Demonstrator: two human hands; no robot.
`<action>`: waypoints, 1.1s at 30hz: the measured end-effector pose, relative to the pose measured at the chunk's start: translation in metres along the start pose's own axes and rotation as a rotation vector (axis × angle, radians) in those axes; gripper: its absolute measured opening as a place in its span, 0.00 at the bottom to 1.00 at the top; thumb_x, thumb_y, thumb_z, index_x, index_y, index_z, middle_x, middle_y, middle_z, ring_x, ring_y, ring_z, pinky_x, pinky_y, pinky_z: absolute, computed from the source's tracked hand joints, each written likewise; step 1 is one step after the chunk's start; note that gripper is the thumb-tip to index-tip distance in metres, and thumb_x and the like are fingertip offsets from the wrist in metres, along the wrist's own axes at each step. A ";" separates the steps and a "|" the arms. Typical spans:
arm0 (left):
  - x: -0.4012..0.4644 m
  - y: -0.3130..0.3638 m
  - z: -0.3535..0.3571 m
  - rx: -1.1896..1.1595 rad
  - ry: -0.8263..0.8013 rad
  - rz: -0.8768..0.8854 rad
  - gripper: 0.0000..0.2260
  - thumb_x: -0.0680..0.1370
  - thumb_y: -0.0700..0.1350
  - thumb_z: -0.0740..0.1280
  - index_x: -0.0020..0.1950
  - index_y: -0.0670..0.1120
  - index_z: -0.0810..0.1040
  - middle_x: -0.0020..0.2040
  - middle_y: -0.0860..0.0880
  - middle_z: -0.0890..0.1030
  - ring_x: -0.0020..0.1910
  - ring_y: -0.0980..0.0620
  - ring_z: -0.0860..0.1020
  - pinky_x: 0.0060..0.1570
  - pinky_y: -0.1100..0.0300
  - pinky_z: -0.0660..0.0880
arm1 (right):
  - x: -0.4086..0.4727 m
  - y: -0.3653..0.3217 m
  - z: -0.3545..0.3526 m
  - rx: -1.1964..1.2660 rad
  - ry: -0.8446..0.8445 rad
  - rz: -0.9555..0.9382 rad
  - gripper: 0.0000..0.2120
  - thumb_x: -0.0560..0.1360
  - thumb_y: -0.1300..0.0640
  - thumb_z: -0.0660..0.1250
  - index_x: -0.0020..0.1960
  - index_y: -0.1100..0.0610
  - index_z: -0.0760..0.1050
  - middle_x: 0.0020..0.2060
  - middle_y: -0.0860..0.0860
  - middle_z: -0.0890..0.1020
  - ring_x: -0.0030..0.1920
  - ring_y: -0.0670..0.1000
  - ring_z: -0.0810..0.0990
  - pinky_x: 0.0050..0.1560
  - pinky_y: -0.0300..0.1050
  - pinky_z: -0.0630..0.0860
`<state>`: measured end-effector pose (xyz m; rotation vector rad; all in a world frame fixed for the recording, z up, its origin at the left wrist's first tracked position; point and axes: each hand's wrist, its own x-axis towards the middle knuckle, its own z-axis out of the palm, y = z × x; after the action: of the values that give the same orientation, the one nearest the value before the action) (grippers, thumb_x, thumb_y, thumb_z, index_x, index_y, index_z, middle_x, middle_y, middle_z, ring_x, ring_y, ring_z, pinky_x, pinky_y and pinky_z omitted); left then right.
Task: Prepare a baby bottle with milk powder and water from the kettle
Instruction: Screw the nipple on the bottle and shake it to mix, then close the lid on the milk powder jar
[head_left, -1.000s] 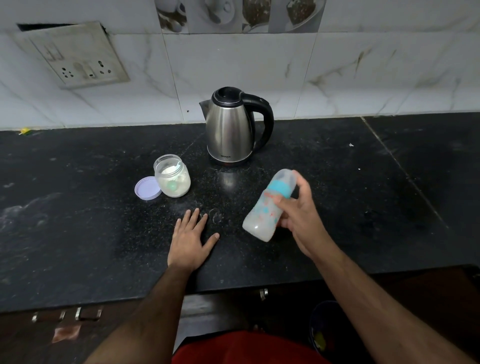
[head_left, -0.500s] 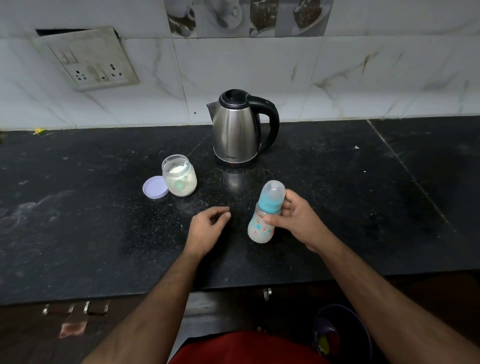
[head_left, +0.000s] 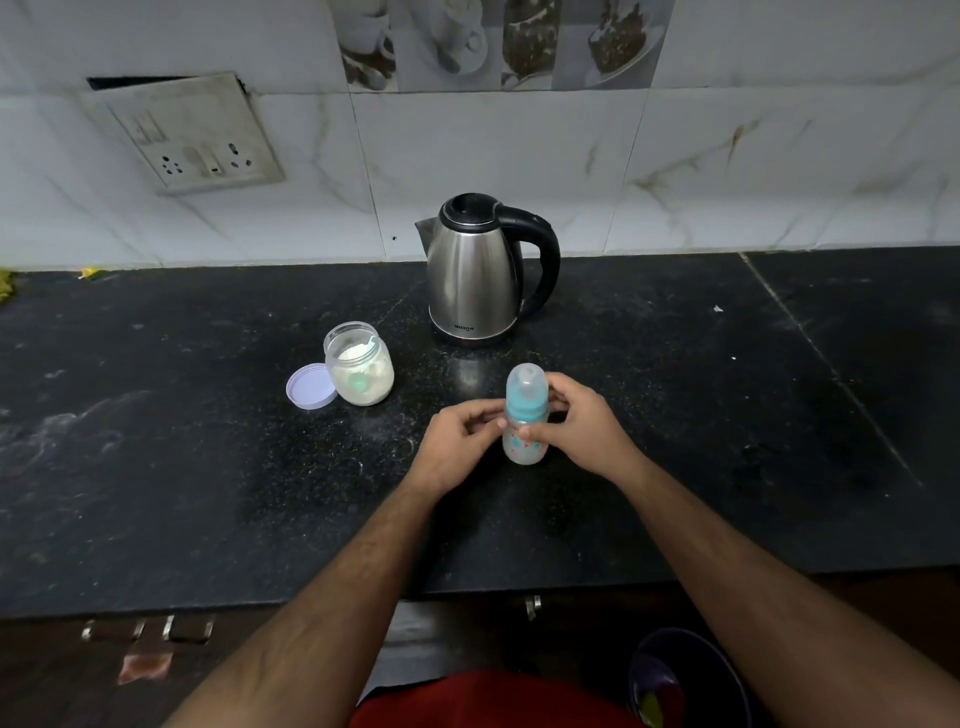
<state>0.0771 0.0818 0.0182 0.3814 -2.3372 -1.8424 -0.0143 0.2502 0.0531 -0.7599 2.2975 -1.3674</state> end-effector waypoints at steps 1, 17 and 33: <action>0.007 0.002 0.000 0.013 -0.001 -0.001 0.14 0.79 0.37 0.68 0.64 0.46 0.80 0.55 0.52 0.85 0.49 0.65 0.82 0.47 0.70 0.76 | 0.008 0.000 -0.003 -0.003 -0.003 0.002 0.30 0.66 0.64 0.79 0.65 0.54 0.76 0.56 0.46 0.82 0.57 0.45 0.80 0.61 0.43 0.77; 0.090 0.015 -0.004 0.136 0.013 -0.123 0.19 0.78 0.34 0.67 0.69 0.46 0.77 0.60 0.51 0.82 0.44 0.67 0.80 0.45 0.72 0.76 | 0.108 0.012 -0.017 -0.101 -0.045 0.071 0.31 0.68 0.67 0.77 0.68 0.54 0.73 0.60 0.51 0.80 0.58 0.48 0.79 0.61 0.48 0.77; 0.088 -0.004 0.007 0.106 0.133 -0.208 0.20 0.79 0.37 0.67 0.72 0.44 0.73 0.67 0.47 0.78 0.62 0.52 0.78 0.66 0.49 0.74 | 0.100 0.031 -0.012 -0.109 0.042 0.171 0.35 0.71 0.67 0.74 0.74 0.56 0.66 0.65 0.54 0.75 0.64 0.52 0.77 0.64 0.50 0.76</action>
<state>-0.0087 0.0619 0.0083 0.7620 -2.3876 -1.7188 -0.1079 0.2095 0.0283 -0.5563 2.4237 -1.2017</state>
